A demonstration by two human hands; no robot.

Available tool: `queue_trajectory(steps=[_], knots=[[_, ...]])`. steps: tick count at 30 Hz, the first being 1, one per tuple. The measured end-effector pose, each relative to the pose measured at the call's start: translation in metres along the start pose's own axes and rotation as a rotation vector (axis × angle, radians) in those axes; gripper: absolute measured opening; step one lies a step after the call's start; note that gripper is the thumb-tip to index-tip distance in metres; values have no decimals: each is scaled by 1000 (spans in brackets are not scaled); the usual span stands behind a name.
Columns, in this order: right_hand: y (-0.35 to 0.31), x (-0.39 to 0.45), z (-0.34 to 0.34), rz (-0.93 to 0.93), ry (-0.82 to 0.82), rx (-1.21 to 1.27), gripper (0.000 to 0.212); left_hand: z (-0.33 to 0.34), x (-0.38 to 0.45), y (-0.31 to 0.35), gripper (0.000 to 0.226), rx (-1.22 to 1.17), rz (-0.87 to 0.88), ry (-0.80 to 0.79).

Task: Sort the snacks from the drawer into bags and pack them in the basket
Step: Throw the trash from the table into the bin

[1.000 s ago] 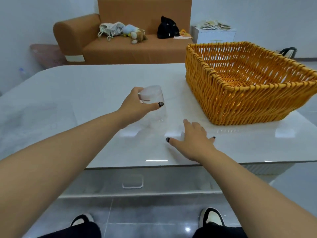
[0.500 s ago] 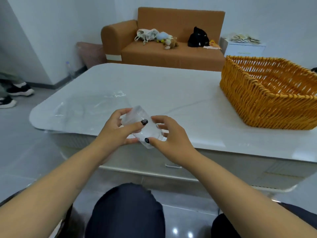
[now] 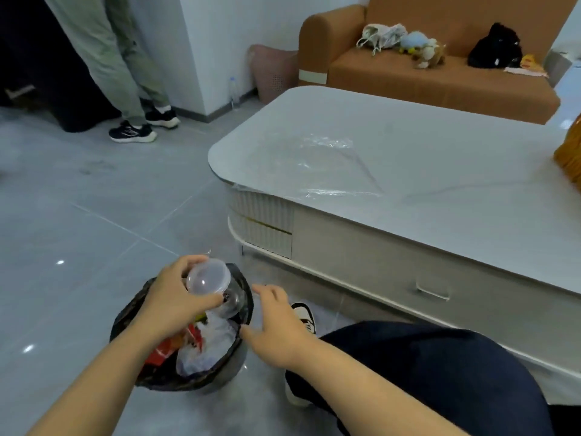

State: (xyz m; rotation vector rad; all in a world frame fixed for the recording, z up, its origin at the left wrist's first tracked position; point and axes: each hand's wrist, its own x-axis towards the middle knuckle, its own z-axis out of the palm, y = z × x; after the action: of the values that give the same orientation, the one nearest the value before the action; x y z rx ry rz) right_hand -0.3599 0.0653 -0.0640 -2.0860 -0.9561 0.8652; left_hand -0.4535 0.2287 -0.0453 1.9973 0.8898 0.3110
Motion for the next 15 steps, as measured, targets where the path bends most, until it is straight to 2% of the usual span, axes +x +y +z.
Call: queue_trajectory(steps=[4, 6, 9, 12, 15], knots=[[24, 8, 39, 70, -108, -82, 71, 11, 2, -63, 57, 120, -128, 182], [33, 10, 46, 107, -175, -139, 72, 26, 6, -94, 47, 180, -187, 164], [41, 10, 47, 112, -195, -163, 74, 53, 12, -132, 19, 295, -211, 101], [47, 9, 37, 120, -171, -244, 67, 74, 21, -149, 29, 285, -264, 94], [51, 9, 32, 127, -149, -281, 63, 92, 26, -155, 35, 425, -320, 24]])
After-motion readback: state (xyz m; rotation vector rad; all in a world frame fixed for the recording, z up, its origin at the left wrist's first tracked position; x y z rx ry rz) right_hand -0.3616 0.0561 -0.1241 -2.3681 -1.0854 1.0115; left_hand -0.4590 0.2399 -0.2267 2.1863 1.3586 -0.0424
